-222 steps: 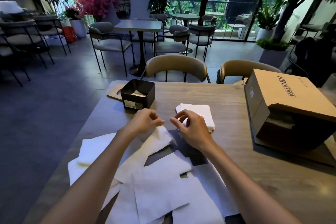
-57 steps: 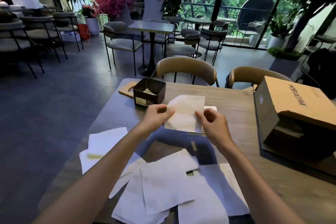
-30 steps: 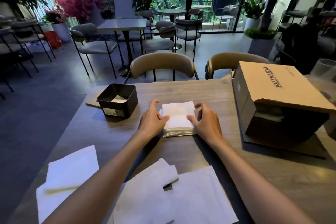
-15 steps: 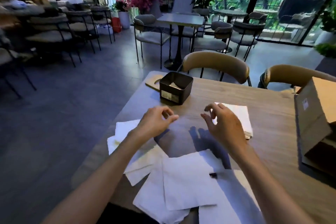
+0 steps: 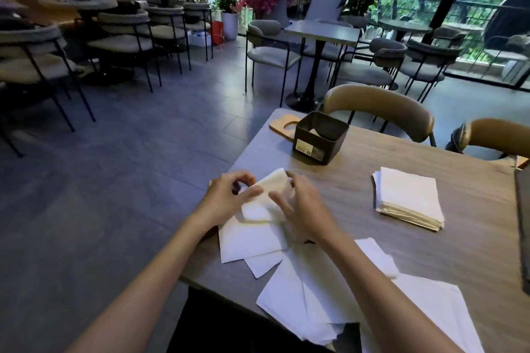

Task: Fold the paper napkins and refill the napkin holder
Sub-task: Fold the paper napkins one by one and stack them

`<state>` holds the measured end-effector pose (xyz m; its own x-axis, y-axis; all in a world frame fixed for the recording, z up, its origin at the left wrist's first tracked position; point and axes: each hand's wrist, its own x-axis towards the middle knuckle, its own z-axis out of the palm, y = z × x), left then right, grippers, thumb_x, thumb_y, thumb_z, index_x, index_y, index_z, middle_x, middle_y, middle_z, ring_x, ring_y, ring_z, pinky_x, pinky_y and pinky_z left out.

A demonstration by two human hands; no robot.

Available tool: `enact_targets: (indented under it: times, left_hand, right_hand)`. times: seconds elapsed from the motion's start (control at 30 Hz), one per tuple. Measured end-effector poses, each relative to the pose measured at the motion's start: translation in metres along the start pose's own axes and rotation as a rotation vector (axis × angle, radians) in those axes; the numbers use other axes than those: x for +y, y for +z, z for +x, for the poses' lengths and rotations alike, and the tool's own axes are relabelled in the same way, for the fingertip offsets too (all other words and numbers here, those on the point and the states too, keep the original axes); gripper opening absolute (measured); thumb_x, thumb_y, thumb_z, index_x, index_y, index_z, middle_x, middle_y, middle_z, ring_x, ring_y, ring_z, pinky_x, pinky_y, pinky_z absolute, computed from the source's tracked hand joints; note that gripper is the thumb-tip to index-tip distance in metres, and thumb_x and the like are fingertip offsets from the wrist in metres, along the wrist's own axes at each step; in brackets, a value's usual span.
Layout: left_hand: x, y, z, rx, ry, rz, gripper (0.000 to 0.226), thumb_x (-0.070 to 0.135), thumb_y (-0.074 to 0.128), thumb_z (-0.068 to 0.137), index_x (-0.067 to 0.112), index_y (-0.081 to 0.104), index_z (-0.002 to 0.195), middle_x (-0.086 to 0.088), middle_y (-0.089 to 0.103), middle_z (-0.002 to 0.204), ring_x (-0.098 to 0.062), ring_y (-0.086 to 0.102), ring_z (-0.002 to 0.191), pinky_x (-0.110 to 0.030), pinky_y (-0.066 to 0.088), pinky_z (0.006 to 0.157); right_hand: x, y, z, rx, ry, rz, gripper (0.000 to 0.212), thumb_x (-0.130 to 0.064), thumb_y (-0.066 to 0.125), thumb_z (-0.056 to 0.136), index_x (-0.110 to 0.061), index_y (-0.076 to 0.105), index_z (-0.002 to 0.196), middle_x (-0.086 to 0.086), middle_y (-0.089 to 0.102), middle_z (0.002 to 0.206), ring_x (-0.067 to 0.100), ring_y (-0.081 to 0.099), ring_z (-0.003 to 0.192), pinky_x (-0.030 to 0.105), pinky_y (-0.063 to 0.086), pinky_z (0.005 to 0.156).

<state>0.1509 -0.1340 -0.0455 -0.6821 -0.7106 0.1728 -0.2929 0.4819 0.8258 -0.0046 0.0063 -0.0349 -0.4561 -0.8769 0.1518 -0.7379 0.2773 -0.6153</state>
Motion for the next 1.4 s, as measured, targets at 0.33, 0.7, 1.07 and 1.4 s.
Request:
enact_targets:
  times: [0.33, 0.7, 1.07, 1.4]
  left_hand:
    - [0.041, 0.021, 0.007, -0.161, -0.148, -0.565, 0.037, 0.033, 0.073, 0.088, 0.029, 0.063, 0.123, 0.008, 0.077, 0.096, -0.002, 0.071, 0.087, -0.012, 0.052, 0.062]
    - [0.123, 0.096, 0.050, -0.195, 0.006, -0.470, 0.030, 0.024, 0.073, 0.089, 0.014, 0.070, 0.117, 0.003, 0.074, 0.103, -0.003, 0.071, 0.082, -0.011, 0.050, 0.063]
    - [0.153, 0.204, 0.099, -0.244, 0.034, -0.242, 0.017, 0.024, 0.073, 0.090, 0.014, 0.073, 0.103, -0.001, 0.072, 0.075, -0.012, 0.066, 0.064, -0.030, 0.057, 0.067]
    - [0.150, 0.237, 0.099, -0.193, 0.135, 0.097, 0.024, 0.033, 0.068, 0.088, 0.025, 0.071, 0.111, -0.005, 0.074, 0.090, -0.023, 0.067, 0.085, -0.032, 0.053, 0.074]
  right_hand:
    - [0.018, -0.054, -0.017, 0.298, 0.041, 0.455, 0.005, -0.029, 0.067, 0.096, -0.026, 0.070, 0.098, -0.008, 0.071, 0.089, 0.005, 0.067, 0.083, 0.022, 0.056, 0.067]
    - [0.089, -0.127, -0.042, 0.558, 0.115, 0.396, 0.015, -0.029, 0.062, 0.099, -0.017, 0.070, 0.097, 0.003, 0.071, 0.090, 0.018, 0.067, 0.085, 0.036, 0.056, 0.072]
    - [0.169, -0.167, -0.047, 0.715, 0.351, 0.221, 0.015, -0.030, 0.072, 0.093, -0.020, 0.061, 0.099, -0.010, 0.066, 0.085, 0.003, 0.063, 0.079, 0.016, 0.047, 0.064]
    - [0.203, -0.158, -0.050, 0.688, 0.402, 0.066, 0.016, -0.028, 0.071, 0.092, -0.022, 0.057, 0.086, -0.011, 0.062, 0.072, 0.008, 0.059, 0.068, 0.031, 0.043, 0.065]
